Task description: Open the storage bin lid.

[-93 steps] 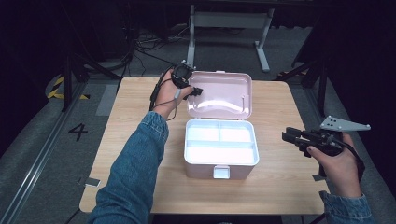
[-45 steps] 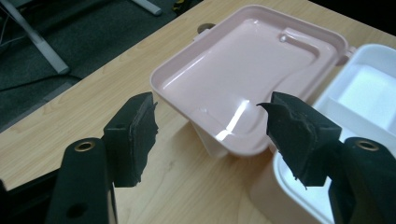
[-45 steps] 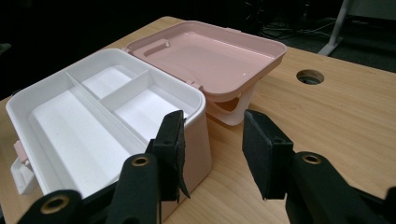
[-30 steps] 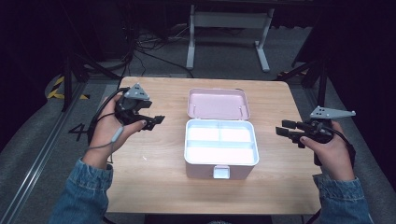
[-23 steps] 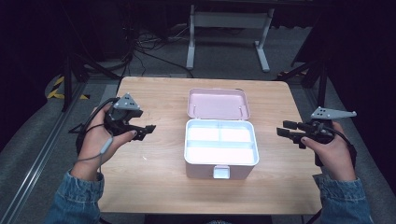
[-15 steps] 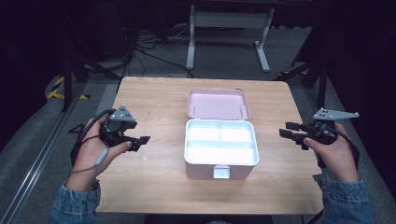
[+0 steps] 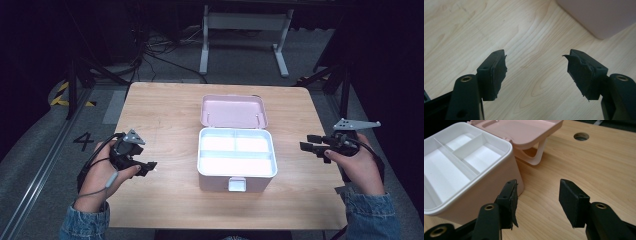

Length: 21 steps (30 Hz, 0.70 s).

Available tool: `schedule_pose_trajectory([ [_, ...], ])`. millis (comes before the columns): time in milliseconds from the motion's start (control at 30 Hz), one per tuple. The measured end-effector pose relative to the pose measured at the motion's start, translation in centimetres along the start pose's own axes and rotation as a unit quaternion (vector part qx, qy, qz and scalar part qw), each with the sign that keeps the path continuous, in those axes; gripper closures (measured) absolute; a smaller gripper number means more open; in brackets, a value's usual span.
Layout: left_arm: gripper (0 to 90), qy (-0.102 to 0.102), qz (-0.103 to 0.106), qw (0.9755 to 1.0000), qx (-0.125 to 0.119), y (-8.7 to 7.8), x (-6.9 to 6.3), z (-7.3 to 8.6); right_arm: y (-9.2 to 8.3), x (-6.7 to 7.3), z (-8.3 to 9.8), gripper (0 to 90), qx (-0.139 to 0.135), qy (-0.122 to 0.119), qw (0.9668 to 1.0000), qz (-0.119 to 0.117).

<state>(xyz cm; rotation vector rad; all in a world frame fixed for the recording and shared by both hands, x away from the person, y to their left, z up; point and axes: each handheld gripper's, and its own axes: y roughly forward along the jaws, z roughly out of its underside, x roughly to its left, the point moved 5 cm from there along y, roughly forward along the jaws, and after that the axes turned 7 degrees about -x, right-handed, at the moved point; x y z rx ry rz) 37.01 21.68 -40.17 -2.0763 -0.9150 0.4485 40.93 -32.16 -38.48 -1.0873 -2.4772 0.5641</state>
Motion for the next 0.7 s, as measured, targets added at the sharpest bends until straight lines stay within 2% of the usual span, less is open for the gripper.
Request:
schedule_pose_trajectory([
  [133,31.6,-0.013,-0.001,0.9996,0.025,1.0,0.7,1.0,0.2,-0.7,0.8,49.5,0.025,0.016,0.9994,0.019],
  [267,31.3,-0.021,-0.012,0.9977,0.064,1.8,1.4,2.0,0.4,-1.0,1.2,49.3,0.039,0.023,0.9987,0.024],
  [333,31.1,-0.027,-0.012,0.9967,0.075,2.0,1.6,2.4,0.4,-1.0,1.4,49.1,0.043,0.026,0.9984,0.024],
  [567,30.7,-0.039,-0.012,0.9944,0.097,2.7,2.1,3.1,0.6,-1.2,1.8,48.6,0.053,0.032,0.9977,0.027],
  [700,30.1,-0.037,-0.008,0.9946,0.097,3.0,2.1,2.9,0.6,-1.2,2.0,48.0,0.054,0.033,0.9976,0.028],
])
